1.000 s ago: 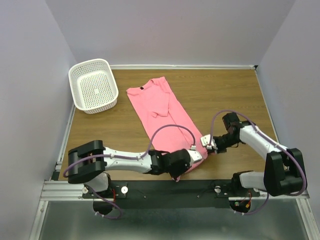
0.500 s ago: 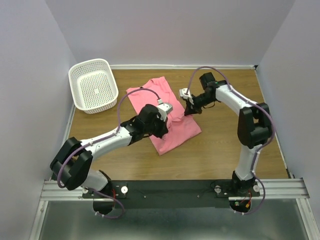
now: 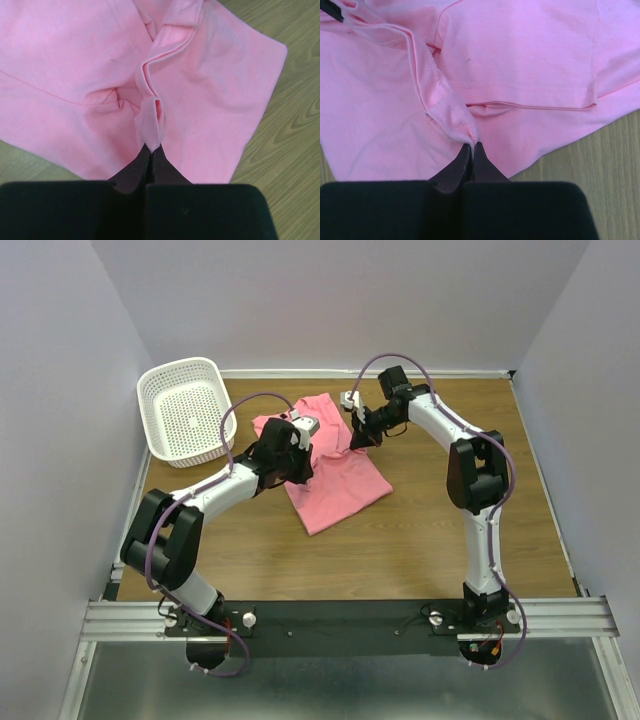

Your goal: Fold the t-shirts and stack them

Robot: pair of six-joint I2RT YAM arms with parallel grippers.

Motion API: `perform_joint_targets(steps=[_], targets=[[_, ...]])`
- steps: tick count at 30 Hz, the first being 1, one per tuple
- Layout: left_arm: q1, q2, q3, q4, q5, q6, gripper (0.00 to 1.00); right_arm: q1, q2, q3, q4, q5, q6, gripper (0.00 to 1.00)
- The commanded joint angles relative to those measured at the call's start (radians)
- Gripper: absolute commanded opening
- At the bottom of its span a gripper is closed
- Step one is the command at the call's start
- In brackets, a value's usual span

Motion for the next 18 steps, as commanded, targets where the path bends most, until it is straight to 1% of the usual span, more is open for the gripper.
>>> perform_joint_targets(steps=[1,13,18], targets=[[0.01,0.008,0.011,-0.023,0.038,0.028,0.0,0.008,0.029,0.042,0.017,0.014,0.052,0.01],[0.015,0.014,0.005,-0.032,0.015,0.011,0.0,0.016,0.046,0.06,0.034,0.026,0.089,0.01],[0.023,0.009,0.002,-0.036,-0.022,0.003,0.0,0.022,0.066,0.088,0.045,0.04,0.117,0.01]])
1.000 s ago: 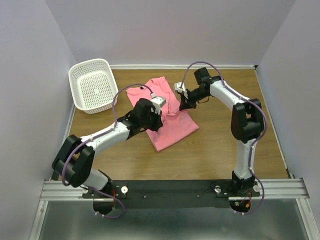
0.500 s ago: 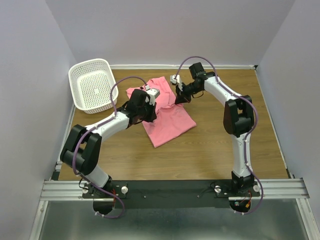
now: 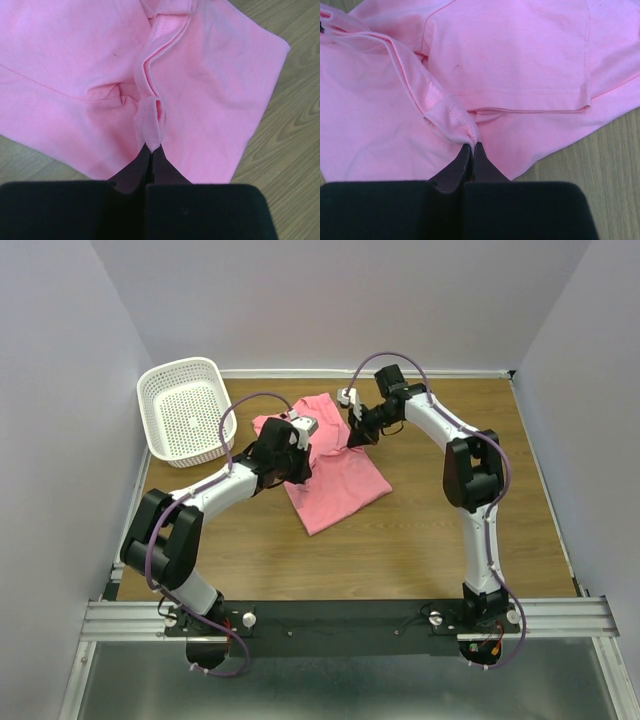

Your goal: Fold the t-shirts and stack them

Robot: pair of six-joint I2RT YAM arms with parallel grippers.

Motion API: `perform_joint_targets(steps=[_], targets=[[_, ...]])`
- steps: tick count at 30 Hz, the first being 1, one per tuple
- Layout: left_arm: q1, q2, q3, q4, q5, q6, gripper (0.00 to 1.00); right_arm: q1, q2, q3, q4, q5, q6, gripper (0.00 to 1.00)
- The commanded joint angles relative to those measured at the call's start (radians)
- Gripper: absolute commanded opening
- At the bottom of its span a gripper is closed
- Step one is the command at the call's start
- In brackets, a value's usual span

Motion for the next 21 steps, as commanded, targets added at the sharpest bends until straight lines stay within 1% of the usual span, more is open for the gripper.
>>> perform_joint_targets(steps=[1,6,13,21], targets=[[0.012,0.006,0.003,-0.017,-0.031,-0.006,0.0,0.015,0.039,0.047,0.029,0.025,0.044,0.01],[0.023,0.017,0.02,-0.018,-0.032,-0.006,0.0,0.02,0.046,0.076,0.05,0.057,0.076,0.01],[0.047,0.04,0.06,-0.024,-0.046,0.003,0.0,0.02,0.065,0.12,0.102,0.091,0.162,0.01],[0.064,0.069,0.103,-0.036,-0.054,0.014,0.0,0.02,0.089,0.147,0.116,0.103,0.19,0.01]])
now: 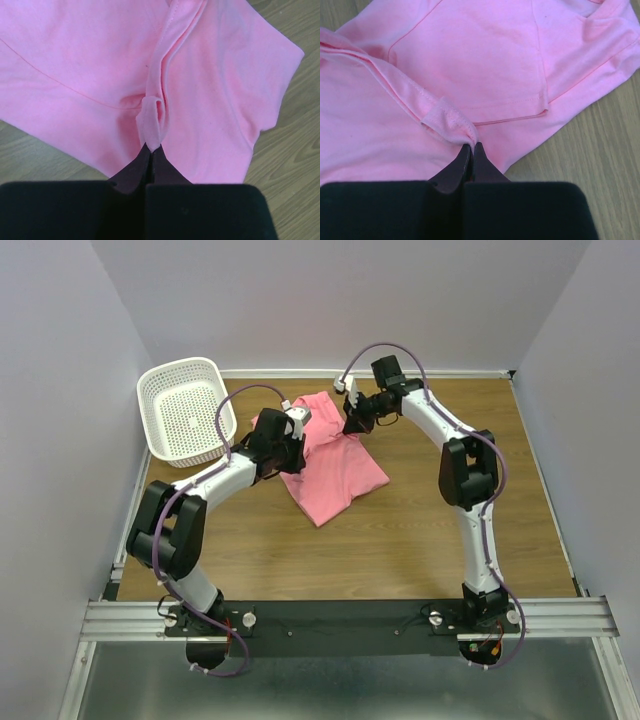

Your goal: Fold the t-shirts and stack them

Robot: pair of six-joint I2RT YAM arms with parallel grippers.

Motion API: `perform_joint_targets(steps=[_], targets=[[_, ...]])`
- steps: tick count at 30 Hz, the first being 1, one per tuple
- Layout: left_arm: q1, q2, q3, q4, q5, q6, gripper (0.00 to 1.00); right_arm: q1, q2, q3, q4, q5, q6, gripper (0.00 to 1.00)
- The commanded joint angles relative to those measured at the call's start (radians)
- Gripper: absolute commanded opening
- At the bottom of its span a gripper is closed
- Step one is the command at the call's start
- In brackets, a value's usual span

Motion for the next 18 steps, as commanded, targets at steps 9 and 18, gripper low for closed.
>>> perform_joint_targets(steps=[9,18], targets=[[0.014,0.025,0.022,-0.023,-0.043,0.007,0.0,0.01,0.062,0.053,0.034,0.047,0.051,0.03],[0.016,0.06,0.041,-0.033,-0.049,0.011,0.0,0.008,0.07,0.072,0.039,0.046,0.059,0.05]])
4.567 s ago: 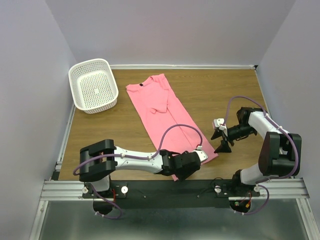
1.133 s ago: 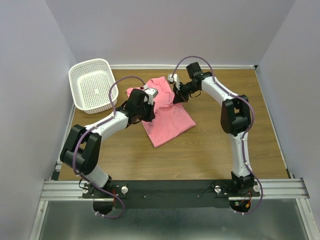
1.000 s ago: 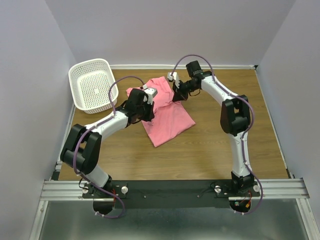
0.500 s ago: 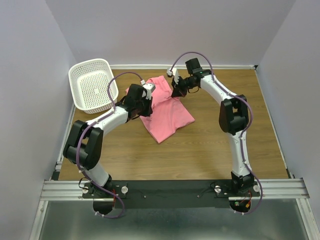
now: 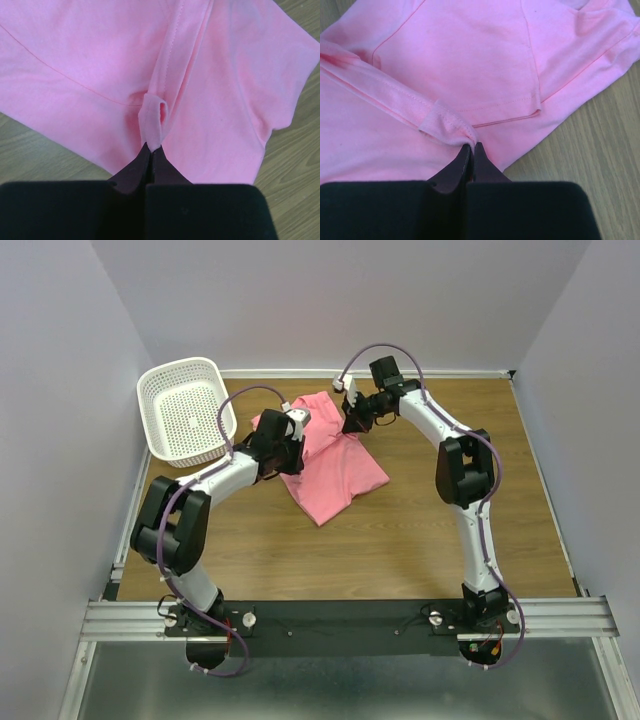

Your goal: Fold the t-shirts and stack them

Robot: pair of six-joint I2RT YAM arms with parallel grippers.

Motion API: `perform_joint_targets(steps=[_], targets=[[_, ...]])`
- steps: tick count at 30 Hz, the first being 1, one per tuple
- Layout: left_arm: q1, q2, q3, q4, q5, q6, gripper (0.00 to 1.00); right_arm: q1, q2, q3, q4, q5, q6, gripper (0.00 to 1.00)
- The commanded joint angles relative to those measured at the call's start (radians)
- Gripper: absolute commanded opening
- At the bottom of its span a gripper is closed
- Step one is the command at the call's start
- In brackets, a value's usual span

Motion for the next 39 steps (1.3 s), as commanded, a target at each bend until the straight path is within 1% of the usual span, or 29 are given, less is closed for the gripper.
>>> perform_joint_targets(steps=[1,8,14,20,23,24,25,26,27,28,29,30,31,32,33,34,35,36,37,38,39], targets=[[0.01,0.033,0.036,-0.018,-0.026,0.011,0.0,0.008,0.025,0.038,0.021,0.021,0.016,0.05],[0.016,0.042,0.043,-0.027,-0.059,0.011,0.0,0.01,0.032,0.044,0.022,0.024,0.021,0.05],[0.018,0.03,0.045,-0.027,-0.114,0.01,0.0,0.011,0.034,0.046,0.022,0.027,0.022,0.05],[0.025,0.062,0.082,-0.033,-0.138,0.008,0.0,0.013,0.042,0.053,0.024,0.036,0.035,0.06],[0.025,0.065,0.094,-0.035,-0.174,0.002,0.08,0.013,0.046,0.063,0.03,0.053,0.05,0.1],[0.027,0.064,0.099,-0.036,-0.227,-0.001,0.22,0.013,0.049,0.067,0.039,0.07,0.059,0.19],[0.027,0.053,0.1,-0.036,-0.253,-0.01,0.32,0.014,0.051,0.075,0.051,0.085,0.093,0.27],[0.027,0.047,0.103,-0.036,-0.279,-0.013,0.49,0.017,0.051,0.075,0.07,0.105,0.119,0.4],[0.027,0.042,0.109,-0.041,-0.342,-0.016,0.65,0.017,0.048,0.073,0.109,0.154,0.148,0.54],[0.027,0.027,0.112,-0.039,-0.389,-0.024,0.68,0.019,0.031,0.067,0.136,0.182,0.217,0.55],[0.027,0.013,0.112,-0.039,-0.39,-0.033,0.68,0.021,0.019,0.06,0.166,0.215,0.261,0.56],[0.027,-0.002,0.111,-0.038,-0.448,-0.046,0.69,0.019,0.003,0.037,0.227,0.321,0.31,0.58],[0.027,-0.05,0.103,-0.036,-0.465,-0.056,0.69,0.014,-0.006,0.035,0.234,0.361,0.35,0.59],[0.025,-0.083,0.09,-0.03,-0.474,-0.069,0.69,0.008,-0.018,0.027,0.235,0.368,0.389,0.59],[0.025,-0.17,0.044,-0.013,-0.452,-0.098,0.69,-0.007,-0.059,-0.015,0.232,0.404,0.421,0.59],[0.022,-0.171,0.008,0.002,-0.427,-0.121,0.69,-0.019,-0.087,-0.058,0.231,0.397,0.441,0.59],[0.022,-0.276,-0.034,0.04,-0.345,-0.179,0.69,-0.03,-0.13,-0.13,0.231,0.366,0.435,0.59],[0.022,-0.33,-0.14,0.065,-0.288,-0.225,0.69,-0.045,-0.209,-0.199,0.232,0.308,0.434,0.59],[0.022,-0.429,-0.201,0.095,-0.22,-0.266,0.69,-0.073,-0.256,-0.345,0.232,0.284,0.449,0.59],[0.022,-0.474,-0.261,0.144,-0.142,-0.315,0.68,-0.087,-0.291,-0.414,0.232,0.259,0.467,0.59],[0.019,-0.516,-0.385,0.18,-0.041,-0.42,0.67,-0.1,-0.354,-0.475,0.231,0.198,0.476,0.59]])
